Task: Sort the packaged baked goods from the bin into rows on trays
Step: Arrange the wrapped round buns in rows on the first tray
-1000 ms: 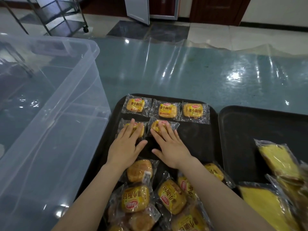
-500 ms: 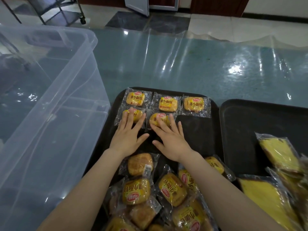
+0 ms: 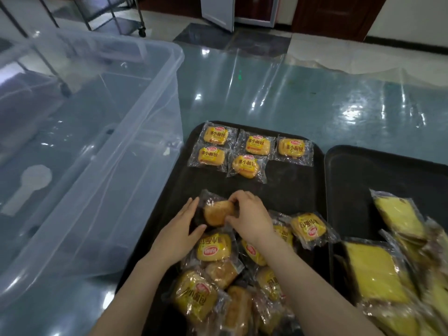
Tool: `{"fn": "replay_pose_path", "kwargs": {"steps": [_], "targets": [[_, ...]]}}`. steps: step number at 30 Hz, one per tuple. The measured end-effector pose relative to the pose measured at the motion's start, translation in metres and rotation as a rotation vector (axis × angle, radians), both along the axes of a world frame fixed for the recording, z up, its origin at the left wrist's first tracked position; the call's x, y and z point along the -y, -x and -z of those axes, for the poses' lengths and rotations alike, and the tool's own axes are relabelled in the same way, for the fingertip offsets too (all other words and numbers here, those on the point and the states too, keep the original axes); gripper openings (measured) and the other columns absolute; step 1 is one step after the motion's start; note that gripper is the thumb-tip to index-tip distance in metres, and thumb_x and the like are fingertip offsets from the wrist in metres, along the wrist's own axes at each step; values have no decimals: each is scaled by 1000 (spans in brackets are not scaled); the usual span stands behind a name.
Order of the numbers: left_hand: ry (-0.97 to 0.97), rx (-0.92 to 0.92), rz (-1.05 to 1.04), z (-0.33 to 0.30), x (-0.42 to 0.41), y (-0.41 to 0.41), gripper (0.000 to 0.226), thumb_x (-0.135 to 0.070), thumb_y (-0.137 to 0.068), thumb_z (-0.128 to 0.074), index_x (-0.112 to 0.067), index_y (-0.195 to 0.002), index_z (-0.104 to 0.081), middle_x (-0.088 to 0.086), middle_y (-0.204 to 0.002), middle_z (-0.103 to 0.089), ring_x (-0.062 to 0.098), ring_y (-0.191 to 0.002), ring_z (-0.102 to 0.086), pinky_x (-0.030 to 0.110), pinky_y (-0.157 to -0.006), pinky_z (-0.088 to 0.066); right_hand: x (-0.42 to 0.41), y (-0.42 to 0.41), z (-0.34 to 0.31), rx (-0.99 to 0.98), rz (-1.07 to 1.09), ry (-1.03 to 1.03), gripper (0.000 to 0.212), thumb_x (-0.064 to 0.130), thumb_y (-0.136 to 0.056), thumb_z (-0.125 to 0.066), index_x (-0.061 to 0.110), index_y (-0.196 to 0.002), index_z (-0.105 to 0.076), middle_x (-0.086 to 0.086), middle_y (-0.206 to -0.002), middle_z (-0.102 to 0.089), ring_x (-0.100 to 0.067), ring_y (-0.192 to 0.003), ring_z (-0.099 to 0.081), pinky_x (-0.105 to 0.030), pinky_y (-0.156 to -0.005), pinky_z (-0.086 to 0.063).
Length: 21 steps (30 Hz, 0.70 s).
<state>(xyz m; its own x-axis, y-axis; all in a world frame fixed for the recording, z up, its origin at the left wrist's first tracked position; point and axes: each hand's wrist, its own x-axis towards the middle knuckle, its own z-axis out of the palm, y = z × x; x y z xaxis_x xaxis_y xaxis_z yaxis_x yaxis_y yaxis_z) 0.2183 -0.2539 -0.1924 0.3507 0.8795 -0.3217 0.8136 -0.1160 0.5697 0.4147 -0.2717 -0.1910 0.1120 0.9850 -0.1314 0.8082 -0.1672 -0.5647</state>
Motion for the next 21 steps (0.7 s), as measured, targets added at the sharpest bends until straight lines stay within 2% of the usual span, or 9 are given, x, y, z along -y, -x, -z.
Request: {"fn": "replay_pose_path", "kwargs": {"steps": [2,4,6,8,10,13,16,19,21], "targets": [[47,53,-43,-4,7,6,81,-44,-89,-55,-41,-148,1,-12,-157,-12,11,-139,-27,37,-109,-34,1,4,-7,-6,105,-147,39,17,-80,-71,37,-98,-42,14,-102,-44,-11,-99,-52,-25,-75,-45],[81,93,-83,-5,12,13,82,-45,-89,-56,-40,-148,1,-10,-156,-17,12,-137,-30,37,-108,-36,3,4,-9,67,64,-236,36,10,-80,-68,31,-103,-48,10,-114,-48,-14,-108,-52,-26,-82,-47],[103,121,-114,-5,16,17,80,-46,-90,-55,-39,-149,-2,-8,-156,-19,13,-138,-29,35,-109,-33,8,3,-8,115,-99,-175,37,13,-82,-67,23,-115,-54,4,-130,-51,-18,-122,-47,-31,-98,-43],[130,137,-139,-4,17,20,76,-44,-91,-54,-37,-150,-6,-6,-156,-21,13,-138,-28,35,-109,-30,16,2,-5,115,-183,-87,33,18,-83,-66,22,-114,-57,4,-120,-59,-18,-115,-53,-30,-94,-44],[159,141,-161,-2,18,21,71,-42,-93,-51,-35,-150,-10,-5,-155,-22,13,-139,-26,36,-111,-29,22,1,-2,117,-156,-82,26,16,-84,-63,24,-109,-60,5,-110,-63,-17,-107,-56,-31,-88,-47],[172,121,-107,5,21,21,61,-43,-98,-40,-31,-150,-12,-6,-158,-9,10,-143,-11,34,-116,-13,24,-1,1,191,-118,-78,35,15,-85,-61,26,-118,-57,5,-117,-61,-19,-110,-54,-34,-91,-46],[156,40,-24,11,21,21,55,-44,-100,-29,-29,-150,-13,-6,-159,0,7,-143,2,32,-114,2,23,-1,5,267,-111,-26,53,21,-85,-63,31,-133,-43,3,-131,-52,-21,-123,-45,-37,-100,-40],[139,8,-1,11,19,22,49,-45,-100,-28,-30,-147,-27,-5,-159,-1,9,-143,0,34,-115,-4,16,2,8,260,-185,-17,75,18,-86,-65,37,-146,-24,5,-153,-30,-21,-143,-22,-41,-112,-27],[127,-7,9,7,18,24,43,-44,-101,-29,-32,-141,-41,-6,-158,-6,10,-144,-6,34,-115,-13,7,5,8,274,-311,-6,72,15,-89,-59,35,-148,-24,7,-157,-23,-17,-146,-13,-38,-116,-20]]}}
